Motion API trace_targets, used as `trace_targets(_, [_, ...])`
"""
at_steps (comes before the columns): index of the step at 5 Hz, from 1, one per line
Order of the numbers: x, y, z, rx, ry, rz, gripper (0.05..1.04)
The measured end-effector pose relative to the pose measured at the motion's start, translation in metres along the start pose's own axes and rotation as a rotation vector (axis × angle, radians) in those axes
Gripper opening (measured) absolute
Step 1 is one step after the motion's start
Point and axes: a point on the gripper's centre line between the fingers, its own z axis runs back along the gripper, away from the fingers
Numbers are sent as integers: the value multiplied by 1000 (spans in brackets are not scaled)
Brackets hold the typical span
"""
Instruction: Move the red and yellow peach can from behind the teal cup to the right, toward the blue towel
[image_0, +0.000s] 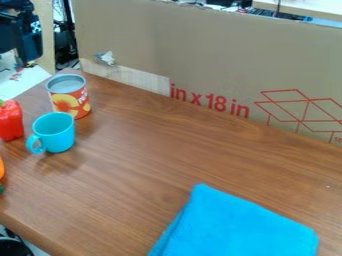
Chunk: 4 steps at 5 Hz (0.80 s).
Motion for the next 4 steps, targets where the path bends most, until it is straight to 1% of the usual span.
trace_targets(1, [0,0,-10,-25,25,2,1003])
trace_targets(2, [18,12,-3,-104,-40,-6,1003])
trace_targets(3, [34,41,1,-89,-68,39,1003])
trace_targets(4, [57,69,-7,-78,-74,77,1003])
